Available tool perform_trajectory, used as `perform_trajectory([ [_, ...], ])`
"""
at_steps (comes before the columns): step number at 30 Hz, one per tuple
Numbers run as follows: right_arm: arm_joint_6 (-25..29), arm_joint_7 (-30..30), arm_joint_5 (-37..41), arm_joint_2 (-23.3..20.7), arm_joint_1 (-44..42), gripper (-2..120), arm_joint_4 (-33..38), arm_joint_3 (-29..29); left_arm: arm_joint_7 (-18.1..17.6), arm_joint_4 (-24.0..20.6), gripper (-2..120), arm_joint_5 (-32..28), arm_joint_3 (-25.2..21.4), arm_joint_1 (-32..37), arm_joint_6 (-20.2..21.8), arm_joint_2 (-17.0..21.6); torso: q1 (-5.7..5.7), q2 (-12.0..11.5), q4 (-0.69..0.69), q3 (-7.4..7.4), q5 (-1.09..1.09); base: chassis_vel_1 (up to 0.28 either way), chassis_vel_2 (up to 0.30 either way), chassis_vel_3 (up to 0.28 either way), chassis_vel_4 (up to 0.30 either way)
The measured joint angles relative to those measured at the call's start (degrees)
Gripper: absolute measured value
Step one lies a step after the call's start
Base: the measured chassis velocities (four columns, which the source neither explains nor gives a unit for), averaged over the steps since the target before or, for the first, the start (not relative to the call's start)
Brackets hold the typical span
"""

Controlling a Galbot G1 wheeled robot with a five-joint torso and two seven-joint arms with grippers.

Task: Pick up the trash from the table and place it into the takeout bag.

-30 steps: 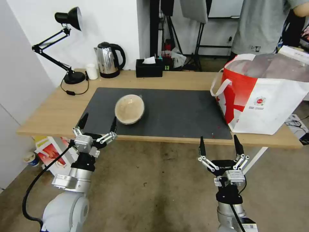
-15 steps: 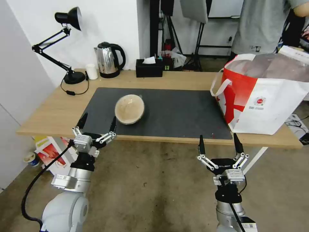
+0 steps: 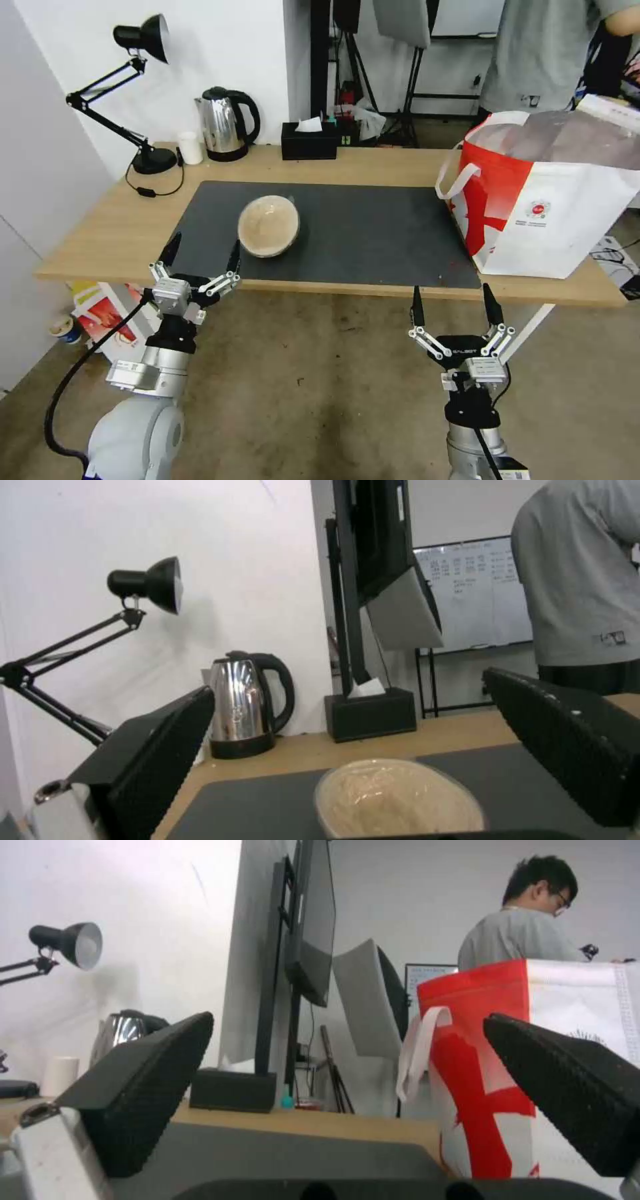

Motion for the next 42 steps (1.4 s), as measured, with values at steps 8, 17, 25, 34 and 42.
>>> perform_trajectory([
  [8, 0.6, 0.2, -0.4, 0.3, -0.1, 100, -0.6, -0.1, 0.0, 0.0, 100, 0.0, 0.0, 0.0, 0.0, -0.1, 0.0, 0.0, 0.0, 0.0, 0.0, 0.0, 0.0, 0.0, 0.0],
  [17, 0.7, 0.6, -1.4, 0.4, -0.2, 100, -0.9, -0.3, 0.0, 0.0, 100, 0.0, -0.1, -0.1, 0.0, -0.2, 0.0, 0.0, 0.0, 0.0, 0.0, 0.0, 0.0, 0.0, 0.0],
  [25, 0.6, 0.6, -1.4, 0.5, -0.3, 100, -0.9, -0.3, 0.0, 0.1, 100, -0.1, -0.3, 0.1, -0.1, 0.0, 0.0, 0.0, 0.0, 0.0, 0.0, 0.0, 0.0, 0.0, 0.0],
  [34, 0.6, 0.6, -1.4, 0.5, -0.3, 100, -0.9, -0.3, 0.0, -0.2, 100, -2.1, -1.0, 0.8, 0.1, 4.3, 0.0, 0.0, 0.01, 0.0, -0.01, 0.0, 0.0, 0.0, 0.0],
  [42, 0.5, 0.6, -1.4, 0.5, -0.3, 100, -0.9, -0.3, 0.2, 0.3, 100, -2.9, -1.2, 0.9, 1.6, 13.4, 0.0, 0.0, 0.0, 0.0, -0.01, 0.0, 0.0, 0.0, 0.0],
])
